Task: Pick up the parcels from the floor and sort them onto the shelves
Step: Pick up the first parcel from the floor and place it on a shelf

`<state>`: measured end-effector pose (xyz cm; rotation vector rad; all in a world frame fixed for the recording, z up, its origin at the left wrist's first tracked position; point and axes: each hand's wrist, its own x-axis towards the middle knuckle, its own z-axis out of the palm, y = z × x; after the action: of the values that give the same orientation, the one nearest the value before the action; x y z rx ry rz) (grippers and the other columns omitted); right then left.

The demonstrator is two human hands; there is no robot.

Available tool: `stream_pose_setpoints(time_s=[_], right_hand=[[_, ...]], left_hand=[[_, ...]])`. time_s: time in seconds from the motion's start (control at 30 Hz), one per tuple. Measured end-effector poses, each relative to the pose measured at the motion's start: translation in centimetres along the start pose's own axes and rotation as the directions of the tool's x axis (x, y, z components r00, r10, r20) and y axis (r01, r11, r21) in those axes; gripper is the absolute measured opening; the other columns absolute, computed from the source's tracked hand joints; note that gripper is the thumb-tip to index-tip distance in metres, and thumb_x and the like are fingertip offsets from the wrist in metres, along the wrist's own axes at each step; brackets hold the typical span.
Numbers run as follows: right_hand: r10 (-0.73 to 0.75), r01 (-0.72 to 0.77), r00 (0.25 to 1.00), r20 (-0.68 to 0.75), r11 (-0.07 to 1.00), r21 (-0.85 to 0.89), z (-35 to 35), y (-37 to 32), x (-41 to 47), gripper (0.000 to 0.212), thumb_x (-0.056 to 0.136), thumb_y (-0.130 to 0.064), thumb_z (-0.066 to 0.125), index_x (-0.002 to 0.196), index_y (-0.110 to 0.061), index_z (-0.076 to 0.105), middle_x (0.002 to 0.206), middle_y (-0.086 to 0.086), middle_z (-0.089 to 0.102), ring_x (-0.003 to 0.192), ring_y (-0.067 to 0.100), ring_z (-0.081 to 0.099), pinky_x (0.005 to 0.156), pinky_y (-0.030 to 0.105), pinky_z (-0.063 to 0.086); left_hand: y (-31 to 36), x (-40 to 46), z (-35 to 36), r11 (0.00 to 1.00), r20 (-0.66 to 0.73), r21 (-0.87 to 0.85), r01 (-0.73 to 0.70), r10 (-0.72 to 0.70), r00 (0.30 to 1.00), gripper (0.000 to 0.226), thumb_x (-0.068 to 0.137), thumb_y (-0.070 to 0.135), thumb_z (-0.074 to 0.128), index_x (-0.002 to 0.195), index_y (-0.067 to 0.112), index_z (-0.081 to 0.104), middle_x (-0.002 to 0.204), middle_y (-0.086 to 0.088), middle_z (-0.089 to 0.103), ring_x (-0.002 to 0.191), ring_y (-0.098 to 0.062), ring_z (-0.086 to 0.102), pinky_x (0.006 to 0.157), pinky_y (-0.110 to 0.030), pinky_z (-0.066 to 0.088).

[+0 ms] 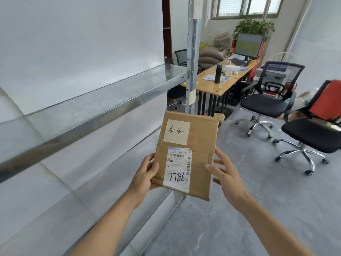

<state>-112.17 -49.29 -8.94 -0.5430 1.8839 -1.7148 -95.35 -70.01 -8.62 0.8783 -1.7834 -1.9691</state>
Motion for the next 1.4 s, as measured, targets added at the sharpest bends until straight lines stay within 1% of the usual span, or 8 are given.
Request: stream_pose_setpoints(time_s=[0.17,0.3,0.53,0.7,0.97,1.13,1.27,1.4], right_hand=[[0.025,-0.025,1.000,-0.011,0.999,0.028,-0.3,-1.8,6.4,0.052,0.095,-0.032,0.073,0.138,-0.027,0.043,0.138,0.005,0.059,0.115,0.022,0.067,0.088,0.055,0.063],[0.111,-0.103,0.987,0.112,0.992,-0.070,-1.6,-3.1,12.1,0.088,0.094,-0.045,0.069,0.155,-0.059,0.006,0.117,0.010,0.070,0.086,0.035,0.080,0.067,0.047,0.066],[0.231,-0.203,0.926,0.297,0.971,-0.123,-0.9,-2.2,23.2,0.046,0.102,-0.044,0.057,0.142,-0.039,0.035,0.127,0.014,0.062,0.083,0.036,0.082,0.078,0.053,0.067],[0.287,-0.281,0.883,0.373,0.957,-0.070,1.3,-1.6,28.3,0.015,0.104,-0.039,0.056,0.115,-0.033,0.047,0.125,0.012,0.056,0.087,0.039,0.080,0.078,0.048,0.067],[0.295,-0.257,0.922,0.249,0.950,-0.174,5.7,-0.2,33.0,0.038,0.103,-0.045,0.056,0.129,-0.020,0.044,0.106,0.006,0.065,0.080,0.032,0.081,0.081,0.046,0.067],[0.265,-0.237,0.959,0.105,0.946,-0.223,8.2,1.1,34.1,0.031,0.105,-0.044,0.052,0.121,-0.019,0.042,0.093,0.007,0.065,0.072,0.029,0.074,0.083,0.049,0.064],[0.210,-0.176,0.973,0.099,0.946,-0.271,8.7,2.2,34.5,0.039,0.102,-0.041,0.054,0.132,-0.019,0.045,0.106,0.008,0.070,0.089,0.032,0.074,0.086,0.058,0.062],[0.104,-0.067,0.986,0.131,0.963,-0.262,8.3,2.5,33.8,0.042,0.103,-0.030,0.053,0.143,-0.028,0.039,0.104,-0.001,0.069,0.097,0.026,0.072,0.089,0.055,0.061]], left_hand=[[0.2,3.9,-0.5,0.998,-0.033,0.044,0.046,-0.044,0.998,0.034,0.111,0.015,0.048,0.141,0.031,0.053,0.124,-0.004,0.074,0.111,-0.025,0.073,0.087,-0.043,0.063],[0.9,7.4,-0.9,0.989,-0.049,0.123,0.078,-0.072,0.996,0.032,0.111,0.016,0.047,0.138,0.032,0.057,0.124,-0.006,0.074,0.110,-0.027,0.073,0.076,-0.031,0.064],[1.7,14.3,-1.6,0.983,-0.284,0.073,0.167,-0.140,0.949,0.028,0.103,0.013,0.058,0.122,0.029,0.070,0.099,0.002,0.083,0.099,-0.030,0.074,0.077,-0.040,0.058],[0.6,18.2,-3.1,0.975,-0.518,-0.202,0.088,-0.183,0.836,0.042,0.094,0.003,0.067,0.131,-0.008,0.054,0.117,-0.029,0.075,0.097,-0.035,0.075,0.077,-0.036,0.058],[1.0,22.0,-2.4,0.949,-0.636,-0.265,0.171,-0.305,0.709,0.045,0.089,-0.003,0.072,0.128,0.002,0.051,0.109,-0.020,0.076,0.087,-0.029,0.075,0.060,-0.032,0.058],[0.8,24.0,-2.1,0.946,-0.655,-0.265,0.185,-0.318,0.685,0.047,0.092,0.001,0.071,0.132,0.003,0.047,0.121,-0.020,0.072,0.104,-0.032,0.074,0.091,-0.047,0.061],[0.5,25.1,-2.1,0.957,-0.633,-0.205,0.205,-0.289,0.719,0.047,0.093,-0.002,0.070,0.133,0.011,0.048,0.111,-0.003,0.071,0.101,-0.022,0.070,0.091,-0.039,0.058],[0.0,26.0,-2.4,0.964,-0.633,-0.166,0.208,-0.266,0.727,0.056,0.084,-0.002,0.072,0.130,0.025,0.054,0.120,-0.004,0.073,0.115,-0.029,0.070,0.108,-0.051,0.054]])
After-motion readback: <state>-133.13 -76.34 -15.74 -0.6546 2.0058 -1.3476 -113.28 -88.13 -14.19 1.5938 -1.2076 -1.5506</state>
